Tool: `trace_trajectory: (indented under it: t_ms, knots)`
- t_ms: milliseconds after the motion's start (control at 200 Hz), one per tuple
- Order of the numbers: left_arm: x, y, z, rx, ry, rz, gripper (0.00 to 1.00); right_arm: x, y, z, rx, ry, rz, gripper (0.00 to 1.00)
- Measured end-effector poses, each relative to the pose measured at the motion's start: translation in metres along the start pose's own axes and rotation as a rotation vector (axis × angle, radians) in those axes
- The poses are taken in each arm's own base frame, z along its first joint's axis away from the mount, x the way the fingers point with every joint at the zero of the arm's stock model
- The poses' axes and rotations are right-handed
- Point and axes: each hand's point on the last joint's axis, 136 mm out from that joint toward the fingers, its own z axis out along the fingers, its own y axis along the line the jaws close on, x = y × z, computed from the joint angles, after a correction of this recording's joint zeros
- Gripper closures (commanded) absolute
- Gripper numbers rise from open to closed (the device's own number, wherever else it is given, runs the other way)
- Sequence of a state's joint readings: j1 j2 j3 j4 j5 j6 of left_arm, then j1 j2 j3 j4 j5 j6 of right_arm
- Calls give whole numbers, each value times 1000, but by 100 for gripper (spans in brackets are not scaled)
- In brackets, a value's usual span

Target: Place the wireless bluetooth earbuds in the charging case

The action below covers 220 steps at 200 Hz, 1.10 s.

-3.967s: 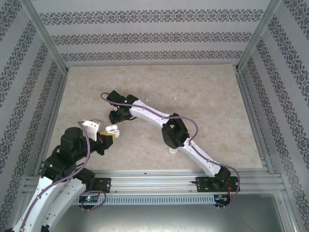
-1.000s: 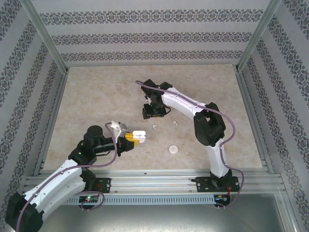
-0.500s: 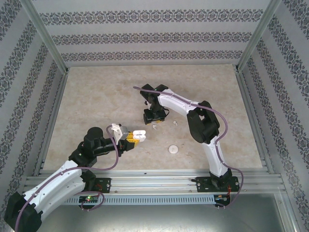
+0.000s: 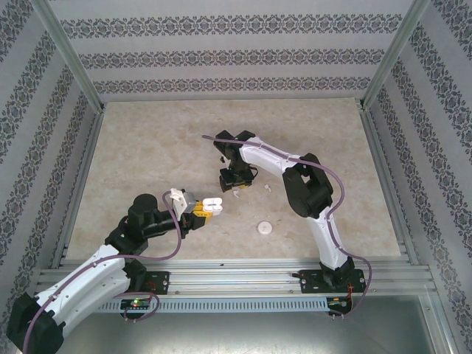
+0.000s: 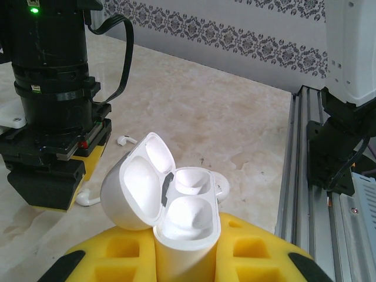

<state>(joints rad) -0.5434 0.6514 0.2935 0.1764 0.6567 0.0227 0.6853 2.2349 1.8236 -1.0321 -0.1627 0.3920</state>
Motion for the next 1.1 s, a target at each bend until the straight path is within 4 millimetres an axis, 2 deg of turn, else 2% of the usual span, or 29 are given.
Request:
trace_trajectory:
  t_ms: [644, 1099]
  knots:
    - [1, 0, 0, 1, 3, -2, 100, 3, -1, 19, 28, 29, -12, 54]
    - [1, 0, 0, 1, 6, -3, 100, 3, -6, 19, 55, 29, -7, 73]
